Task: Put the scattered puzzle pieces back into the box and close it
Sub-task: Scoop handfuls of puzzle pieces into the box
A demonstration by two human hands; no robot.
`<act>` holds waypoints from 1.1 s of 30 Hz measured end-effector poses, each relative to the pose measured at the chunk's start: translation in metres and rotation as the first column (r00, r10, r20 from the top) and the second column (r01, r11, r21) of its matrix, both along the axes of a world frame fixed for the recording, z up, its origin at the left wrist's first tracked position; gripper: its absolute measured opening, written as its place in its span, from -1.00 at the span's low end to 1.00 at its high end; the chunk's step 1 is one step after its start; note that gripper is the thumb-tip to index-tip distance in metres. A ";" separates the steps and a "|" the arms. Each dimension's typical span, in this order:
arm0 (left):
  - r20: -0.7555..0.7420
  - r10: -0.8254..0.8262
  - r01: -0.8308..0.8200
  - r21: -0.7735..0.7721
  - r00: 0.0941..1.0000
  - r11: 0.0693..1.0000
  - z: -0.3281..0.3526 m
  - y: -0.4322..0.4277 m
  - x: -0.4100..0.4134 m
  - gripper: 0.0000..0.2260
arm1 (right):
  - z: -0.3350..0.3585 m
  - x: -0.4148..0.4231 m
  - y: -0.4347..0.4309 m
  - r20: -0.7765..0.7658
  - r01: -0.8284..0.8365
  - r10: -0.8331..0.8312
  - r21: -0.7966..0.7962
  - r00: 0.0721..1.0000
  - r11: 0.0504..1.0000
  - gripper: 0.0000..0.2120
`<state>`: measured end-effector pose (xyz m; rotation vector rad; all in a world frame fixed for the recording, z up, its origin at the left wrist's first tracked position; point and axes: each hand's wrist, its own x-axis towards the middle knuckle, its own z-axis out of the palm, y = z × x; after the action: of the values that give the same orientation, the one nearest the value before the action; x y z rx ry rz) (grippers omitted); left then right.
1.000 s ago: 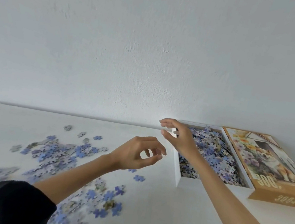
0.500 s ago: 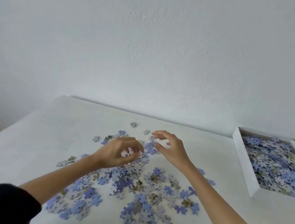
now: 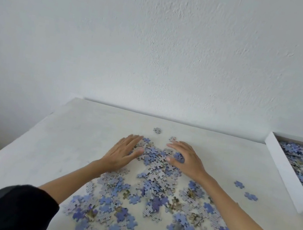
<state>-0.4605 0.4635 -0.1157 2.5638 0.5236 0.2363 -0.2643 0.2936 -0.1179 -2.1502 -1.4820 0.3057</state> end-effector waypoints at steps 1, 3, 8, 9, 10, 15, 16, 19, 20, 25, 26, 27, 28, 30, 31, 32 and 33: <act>0.012 -0.063 0.063 -0.053 0.998 0.997 0.000 -0.001 0.001 -0.20 | 0.000 -0.003 0.002 -0.043 -0.035 0.037 0.055 0.998 0.998 -0.61; 0.099 -0.131 0.146 -0.169 0.987 0.975 0.002 -0.001 0.001 -0.34 | 0.003 -0.005 0.009 -0.101 -0.029 0.050 0.199 0.994 0.979 -0.73; 0.222 -0.031 0.076 -0.197 0.975 0.978 0.013 0.019 0.028 -0.26 | 0.026 0.005 0.044 -0.087 0.051 -0.028 0.271 0.996 0.961 -0.72; 0.189 -0.027 0.067 -0.209 0.982 0.976 0.017 0.023 0.037 -0.27 | 0.028 0.008 0.051 -0.079 0.056 -0.042 0.189 0.996 0.980 -0.67; 0.144 -0.033 0.065 -0.222 0.989 0.973 0.020 0.027 0.046 -0.29 | 0.027 0.011 0.057 -0.074 0.068 -0.061 0.100 0.995 0.993 -0.62; -0.014 -0.138 0.134 -0.150 0.990 0.979 0.011 0.035 0.077 -0.41 | 0.006 0.020 0.060 0.035 0.060 -0.056 -0.123 0.998 0.991 -0.57; -0.022 -0.153 0.150 -0.118 0.988 0.982 0.008 0.035 0.079 -0.41 | 0.004 0.019 0.056 0.045 0.045 -0.040 -0.119 0.998 0.992 -0.57; -0.033 -0.209 0.206 -0.082 0.977 0.975 0.007 0.029 0.074 -0.43 | 0.005 0.014 0.043 0.026 0.003 -0.001 -0.097 1.000 0.995 -0.58; -0.030 -0.232 0.229 -0.085 0.972 0.970 0.008 0.026 0.071 -0.43 | 0.004 0.011 0.038 0.032 -0.010 0.014 -0.101 0.999 0.995 -0.58; -0.022 -0.334 0.333 -0.038 0.942 0.942 0.013 0.003 0.049 -0.26 | 0.000 -0.008 0.014 0.076 -0.049 0.056 -0.103 0.996 0.994 -0.56; -0.031 -0.346 0.345 -0.043 0.938 0.938 0.012 -0.001 0.045 -0.29 | 0.000 -0.013 0.010 0.084 -0.048 0.056 -0.102 0.995 0.994 -0.56; -0.036 -0.359 0.357 -0.052 0.933 0.933 0.012 -0.006 0.040 -0.32 | -0.001 -0.018 0.006 0.083 -0.043 0.052 -0.102 0.995 0.994 -0.56; -0.040 -0.368 0.365 -0.065 0.929 0.929 0.012 -0.010 0.036 -0.36 | -0.001 -0.023 0.003 0.073 -0.040 0.048 -0.102 0.996 0.994 -0.56; -0.042 -0.375 0.369 -0.105 0.926 0.924 0.013 -0.016 0.029 -0.41 | 0.003 -0.030 -0.003 0.001 -0.042 0.042 -0.097 0.999 0.994 -0.57; -0.042 -0.370 0.362 -0.131 0.928 0.923 0.015 -0.018 0.025 -0.43 | 0.007 -0.032 -0.007 -0.064 -0.040 0.034 -0.085 0.997 0.996 -0.58; -0.034 -0.358 0.349 -0.154 0.933 0.924 0.019 -0.019 0.022 -0.43 | 0.011 -0.033 -0.012 -0.138 -0.031 0.022 -0.060 0.990 0.998 -0.59; -0.018 -0.339 0.331 -0.172 0.941 0.928 0.022 -0.019 0.017 -0.41 | 0.015 -0.032 -0.019 -0.203 -0.012 0.006 -0.025 0.979 1.000 -0.60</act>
<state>-0.4434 0.4442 -0.0937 2.4480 0.1078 0.0093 -0.2960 0.2746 -0.1032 -2.0642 -1.3791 0.5335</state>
